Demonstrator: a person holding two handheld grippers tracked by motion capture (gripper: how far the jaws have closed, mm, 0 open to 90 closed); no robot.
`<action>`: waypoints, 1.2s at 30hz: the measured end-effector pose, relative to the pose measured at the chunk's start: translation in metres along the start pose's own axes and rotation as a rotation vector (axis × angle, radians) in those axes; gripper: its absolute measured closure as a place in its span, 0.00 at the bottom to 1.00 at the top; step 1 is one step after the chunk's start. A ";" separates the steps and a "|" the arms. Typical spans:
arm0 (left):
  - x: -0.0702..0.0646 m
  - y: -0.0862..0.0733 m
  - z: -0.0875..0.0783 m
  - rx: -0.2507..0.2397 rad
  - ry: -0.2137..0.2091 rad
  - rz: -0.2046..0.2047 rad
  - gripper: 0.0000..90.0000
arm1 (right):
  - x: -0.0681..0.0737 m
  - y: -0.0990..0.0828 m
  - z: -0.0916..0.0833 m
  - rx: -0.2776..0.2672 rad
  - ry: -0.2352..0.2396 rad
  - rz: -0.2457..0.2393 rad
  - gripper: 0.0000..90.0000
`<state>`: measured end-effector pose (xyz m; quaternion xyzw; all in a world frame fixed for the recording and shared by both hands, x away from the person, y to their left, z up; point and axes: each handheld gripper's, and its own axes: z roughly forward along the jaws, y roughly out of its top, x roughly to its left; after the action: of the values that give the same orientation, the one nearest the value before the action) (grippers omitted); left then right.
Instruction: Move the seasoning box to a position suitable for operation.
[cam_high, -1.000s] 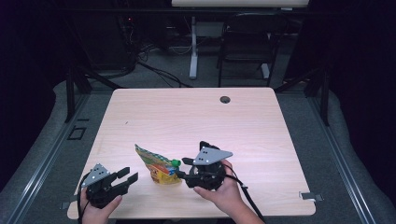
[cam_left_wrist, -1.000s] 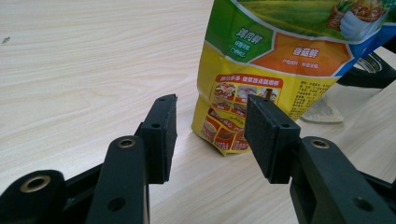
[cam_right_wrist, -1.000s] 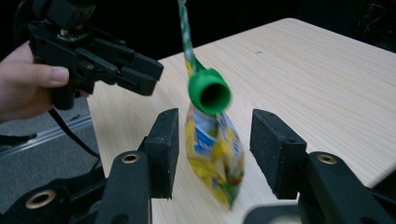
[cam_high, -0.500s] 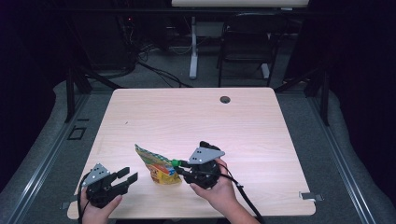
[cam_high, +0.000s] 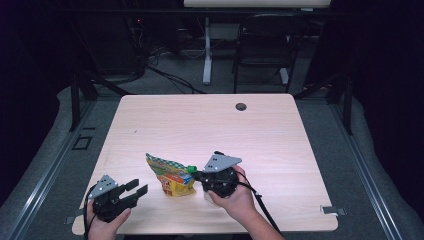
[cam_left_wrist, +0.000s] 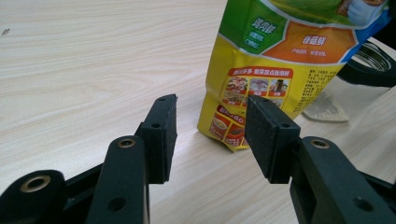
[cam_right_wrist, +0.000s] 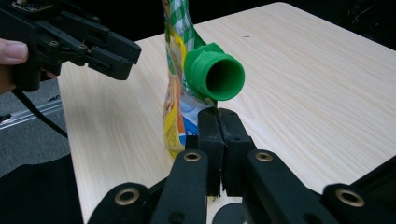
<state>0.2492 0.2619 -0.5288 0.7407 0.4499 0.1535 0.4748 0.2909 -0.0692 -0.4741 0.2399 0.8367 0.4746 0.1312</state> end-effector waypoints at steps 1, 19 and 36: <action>0.000 0.000 0.000 0.000 0.001 0.000 0.60 | 0.000 0.000 0.000 0.000 0.000 0.000 0.99; 0.001 0.000 -0.001 0.002 0.010 0.000 0.61 | -0.002 0.001 -0.026 0.016 -0.005 -0.051 0.78; 0.003 0.000 -0.002 -0.001 0.010 -0.008 0.61 | -0.004 0.061 -0.049 0.030 0.062 -0.033 0.70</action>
<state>0.2490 0.2652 -0.5286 0.7378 0.4552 0.1557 0.4735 0.2890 -0.0808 -0.3964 0.2132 0.8513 0.4667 0.1096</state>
